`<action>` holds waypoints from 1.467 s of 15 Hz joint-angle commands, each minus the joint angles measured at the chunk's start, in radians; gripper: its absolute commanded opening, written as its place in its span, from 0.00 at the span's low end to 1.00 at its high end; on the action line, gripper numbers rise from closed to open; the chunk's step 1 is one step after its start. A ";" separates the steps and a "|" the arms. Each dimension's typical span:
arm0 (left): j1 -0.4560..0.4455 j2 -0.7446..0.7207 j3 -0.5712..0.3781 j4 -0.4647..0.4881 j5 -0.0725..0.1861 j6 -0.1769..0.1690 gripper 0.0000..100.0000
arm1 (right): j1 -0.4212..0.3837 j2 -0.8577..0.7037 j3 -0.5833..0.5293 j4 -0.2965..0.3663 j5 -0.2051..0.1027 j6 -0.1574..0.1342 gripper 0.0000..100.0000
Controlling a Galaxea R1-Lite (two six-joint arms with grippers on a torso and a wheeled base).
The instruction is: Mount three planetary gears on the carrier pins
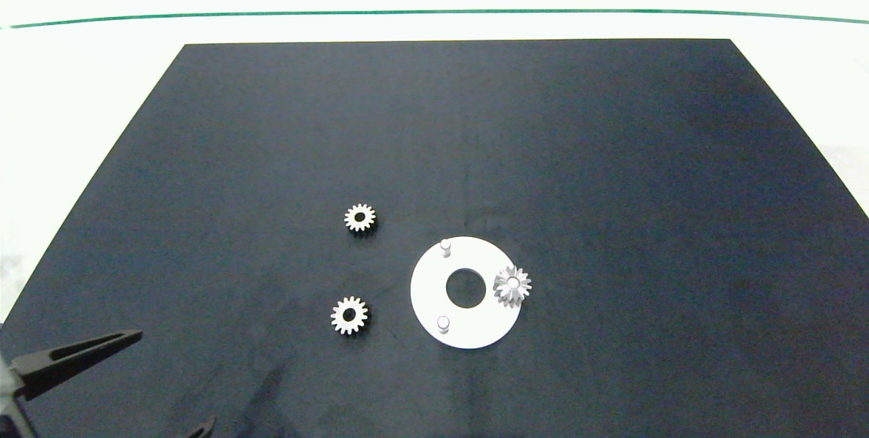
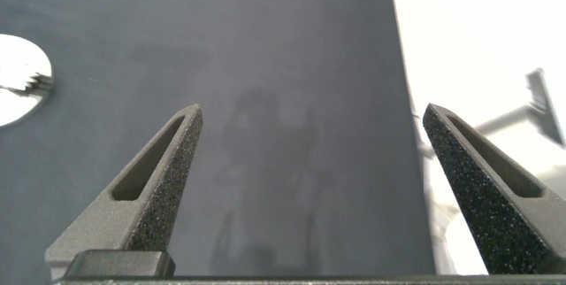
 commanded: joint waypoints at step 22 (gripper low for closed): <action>-0.104 0.788 -0.004 -0.632 0.026 0.016 1.00 | -0.092 -0.264 0.163 0.071 0.004 0.022 1.00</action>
